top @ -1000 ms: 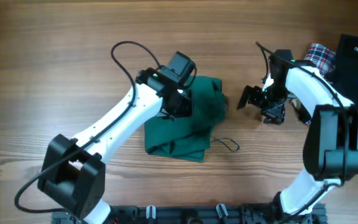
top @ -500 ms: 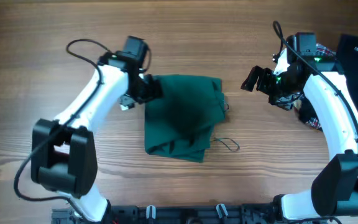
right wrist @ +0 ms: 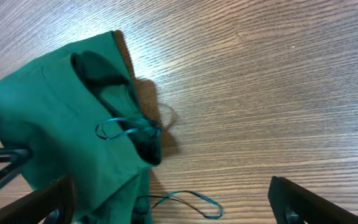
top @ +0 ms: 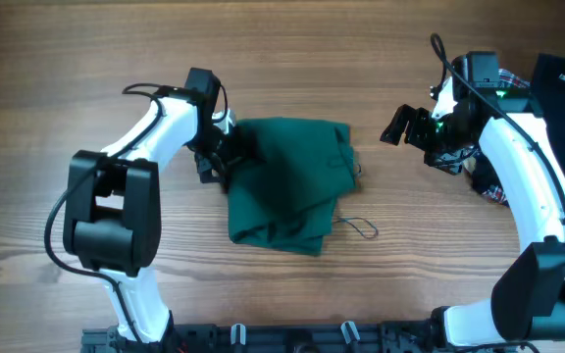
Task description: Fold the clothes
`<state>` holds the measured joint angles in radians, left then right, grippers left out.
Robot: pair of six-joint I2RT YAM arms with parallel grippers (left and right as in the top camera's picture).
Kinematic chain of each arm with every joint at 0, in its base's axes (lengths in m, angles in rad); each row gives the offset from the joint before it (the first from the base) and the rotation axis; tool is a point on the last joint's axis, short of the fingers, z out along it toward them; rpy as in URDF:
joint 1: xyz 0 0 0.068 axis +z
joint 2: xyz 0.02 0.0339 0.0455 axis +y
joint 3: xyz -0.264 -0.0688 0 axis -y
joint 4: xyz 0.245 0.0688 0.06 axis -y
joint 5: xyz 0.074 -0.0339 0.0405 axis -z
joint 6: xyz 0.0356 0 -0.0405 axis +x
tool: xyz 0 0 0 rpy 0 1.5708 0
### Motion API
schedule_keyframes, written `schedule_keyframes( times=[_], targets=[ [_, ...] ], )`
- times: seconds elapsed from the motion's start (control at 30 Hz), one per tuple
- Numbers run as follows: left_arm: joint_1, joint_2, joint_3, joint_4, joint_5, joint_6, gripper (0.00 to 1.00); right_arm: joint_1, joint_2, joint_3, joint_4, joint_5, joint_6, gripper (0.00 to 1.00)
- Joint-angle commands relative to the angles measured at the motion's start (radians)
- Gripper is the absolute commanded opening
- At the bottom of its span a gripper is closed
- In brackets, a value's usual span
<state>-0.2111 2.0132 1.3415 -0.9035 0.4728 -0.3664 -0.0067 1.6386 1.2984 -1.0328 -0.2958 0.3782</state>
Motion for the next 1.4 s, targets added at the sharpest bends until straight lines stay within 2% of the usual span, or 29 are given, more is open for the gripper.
schedule_keyframes(
  times=[0.0, 0.07, 0.17, 0.2, 0.23, 0.27, 0.33, 0.37, 0.63, 1.0, 1.2, 1.37],
  targets=[
    [0.0, 0.013, -0.035, 0.007, 0.037, 0.024, 0.96, 0.003, 0.004, 0.005, 0.003, -0.02, -0.016, 1.0],
    [0.0, 0.013, -0.051, 0.031, 0.06, 0.028, 0.96, 0.003, 0.004, 0.005, 0.003, -0.02, -0.014, 1.0],
    [-0.008, 0.018, -0.068, 0.063, 0.096, 0.049, 0.88, 0.003, 0.004, 0.005, 0.002, -0.02, -0.013, 1.0],
    [-0.013, 0.024, -0.068, 0.063, 0.096, 0.049, 0.79, 0.003, 0.004, 0.005, 0.002, -0.02, -0.012, 1.0],
    [-0.021, 0.031, -0.068, 0.062, 0.096, 0.049, 0.64, 0.003, 0.004, 0.005, 0.003, -0.02, -0.013, 1.0],
    [-0.029, 0.039, -0.068, 0.063, 0.096, 0.048, 0.38, 0.003, 0.004, 0.005, 0.002, -0.02, -0.012, 1.0],
    [-0.04, 0.043, -0.068, 0.064, 0.095, 0.045, 0.08, 0.003, 0.004, 0.005, 0.002, -0.02, -0.012, 1.0],
    [-0.04, 0.043, -0.068, 0.068, 0.095, 0.045, 0.04, 0.003, 0.004, 0.005, 0.002, -0.02, -0.013, 1.0],
    [0.044, 0.043, -0.068, 0.196, 0.087, 0.022, 0.04, 0.003, 0.004, 0.005, 0.001, -0.019, -0.025, 1.0],
    [0.301, 0.044, -0.068, 0.643, -0.036, -0.045, 0.04, 0.003, 0.004, 0.005, -0.008, -0.019, -0.021, 0.99],
    [0.407, 0.045, -0.068, 0.822, -0.223, -0.177, 0.04, 0.003, 0.004, 0.005, -0.032, -0.019, -0.011, 1.0],
    [0.486, 0.087, -0.068, 0.95, -0.264, -0.307, 0.04, 0.003, 0.004, 0.005, -0.058, -0.02, -0.009, 1.0]
  ],
)
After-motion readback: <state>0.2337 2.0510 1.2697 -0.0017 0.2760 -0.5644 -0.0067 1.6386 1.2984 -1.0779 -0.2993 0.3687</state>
